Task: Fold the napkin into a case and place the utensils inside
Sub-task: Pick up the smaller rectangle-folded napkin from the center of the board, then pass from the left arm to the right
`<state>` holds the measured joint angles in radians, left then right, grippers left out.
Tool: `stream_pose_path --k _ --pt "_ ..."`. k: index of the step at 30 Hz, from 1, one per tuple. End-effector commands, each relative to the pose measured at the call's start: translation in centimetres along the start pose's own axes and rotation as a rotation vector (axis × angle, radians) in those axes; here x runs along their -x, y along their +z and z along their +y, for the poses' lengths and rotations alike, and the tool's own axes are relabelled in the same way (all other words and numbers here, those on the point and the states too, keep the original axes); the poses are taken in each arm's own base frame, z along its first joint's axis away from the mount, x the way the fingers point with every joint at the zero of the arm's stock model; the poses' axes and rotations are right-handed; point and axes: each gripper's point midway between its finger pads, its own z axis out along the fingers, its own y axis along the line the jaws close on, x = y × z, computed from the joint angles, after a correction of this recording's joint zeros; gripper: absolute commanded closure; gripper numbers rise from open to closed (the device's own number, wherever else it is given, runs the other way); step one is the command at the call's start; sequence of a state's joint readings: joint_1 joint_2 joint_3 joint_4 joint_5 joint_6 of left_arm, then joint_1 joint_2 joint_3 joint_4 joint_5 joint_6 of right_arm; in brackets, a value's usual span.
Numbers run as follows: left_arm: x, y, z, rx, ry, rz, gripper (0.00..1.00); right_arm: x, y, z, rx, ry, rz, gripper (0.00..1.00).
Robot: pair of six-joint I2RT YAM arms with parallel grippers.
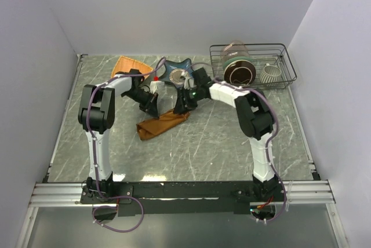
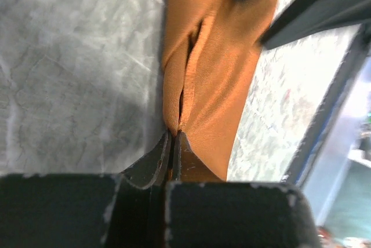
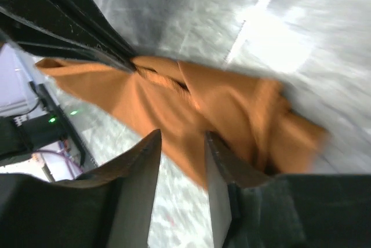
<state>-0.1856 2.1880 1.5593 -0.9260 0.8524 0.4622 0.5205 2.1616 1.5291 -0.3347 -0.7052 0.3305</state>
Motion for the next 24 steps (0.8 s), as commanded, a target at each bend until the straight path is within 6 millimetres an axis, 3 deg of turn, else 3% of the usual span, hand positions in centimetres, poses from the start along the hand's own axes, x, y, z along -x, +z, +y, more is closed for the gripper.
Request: stream_pose_path --k 1,4,8,14,24 --pt "2.3 -1.6 -1.3 0.078 0.24 -0.044 0.99 4.2 -7.5 3.4 0.086 -0.139 -0.117 0.43" --pt "2.5 -1.7 -1.5 0.09 0.314 -0.04 0.99 5.2 -9.4 3.3 0.06 -0.266 -0.114 0.32" --pt "3.1 -2.4 -2.1 0.121 0.434 -0.052 0.99 5.6 -10.6 1.5 0.015 -0.351 -0.073 0.27" --pt "4.4 -3.4 -3.5 0.158 0.619 -0.065 0.99 6.5 -9.9 1.3 0.008 -0.527 -0.055 0.24" --pt "4.3 -3.1 -6.2 0.164 0.909 -0.036 0.99 6.6 -7.5 4.6 0.026 -0.763 -0.019 0.21"
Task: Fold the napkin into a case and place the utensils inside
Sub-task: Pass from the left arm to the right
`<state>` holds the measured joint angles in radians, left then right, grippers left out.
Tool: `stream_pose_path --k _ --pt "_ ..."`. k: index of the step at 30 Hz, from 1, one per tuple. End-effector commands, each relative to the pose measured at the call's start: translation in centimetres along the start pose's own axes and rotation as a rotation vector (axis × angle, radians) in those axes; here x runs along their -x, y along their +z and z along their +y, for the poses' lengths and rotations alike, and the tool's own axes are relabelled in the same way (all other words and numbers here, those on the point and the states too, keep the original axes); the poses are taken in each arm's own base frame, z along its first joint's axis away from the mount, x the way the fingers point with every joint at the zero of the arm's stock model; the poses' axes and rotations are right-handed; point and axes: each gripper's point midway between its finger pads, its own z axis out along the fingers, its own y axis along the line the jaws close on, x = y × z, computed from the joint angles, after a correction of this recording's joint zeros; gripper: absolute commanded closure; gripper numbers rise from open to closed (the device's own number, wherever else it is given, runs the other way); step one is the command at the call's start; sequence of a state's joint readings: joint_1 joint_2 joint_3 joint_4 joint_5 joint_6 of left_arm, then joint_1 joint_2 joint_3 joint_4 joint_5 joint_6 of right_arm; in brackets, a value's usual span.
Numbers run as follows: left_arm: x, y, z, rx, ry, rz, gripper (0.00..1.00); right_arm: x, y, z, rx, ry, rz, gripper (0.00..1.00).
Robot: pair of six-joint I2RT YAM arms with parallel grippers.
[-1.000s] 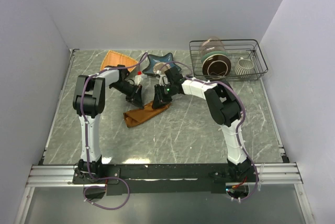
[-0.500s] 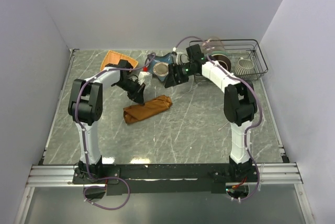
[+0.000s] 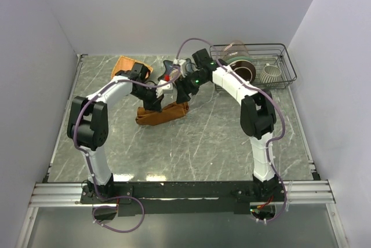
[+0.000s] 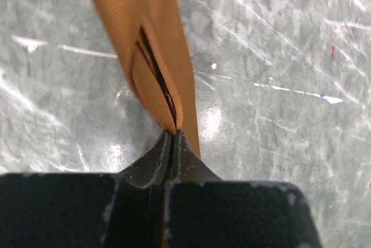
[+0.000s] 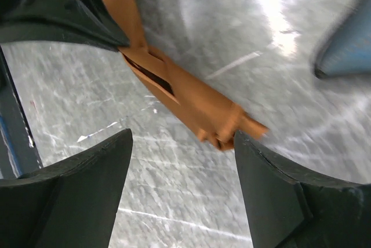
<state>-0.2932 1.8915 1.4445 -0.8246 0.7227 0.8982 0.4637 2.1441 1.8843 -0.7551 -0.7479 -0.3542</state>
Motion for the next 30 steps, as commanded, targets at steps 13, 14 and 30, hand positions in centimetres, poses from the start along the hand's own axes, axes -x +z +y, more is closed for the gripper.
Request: stream_pose_path --k 13,14,30 --pt "2.7 -0.4 -2.0 -0.001 0.284 -0.043 0.99 1.6 2.9 4.9 0.125 -0.175 -0.006 0.26" --pt "2.7 -0.4 -2.1 -0.002 0.285 -0.043 0.99 1.8 3.0 5.2 0.14 -0.165 -0.015 0.27" --pt "3.0 -0.3 -2.6 -0.026 0.348 -0.074 0.99 2.4 0.1 2.9 0.177 -0.01 -0.144 0.3"
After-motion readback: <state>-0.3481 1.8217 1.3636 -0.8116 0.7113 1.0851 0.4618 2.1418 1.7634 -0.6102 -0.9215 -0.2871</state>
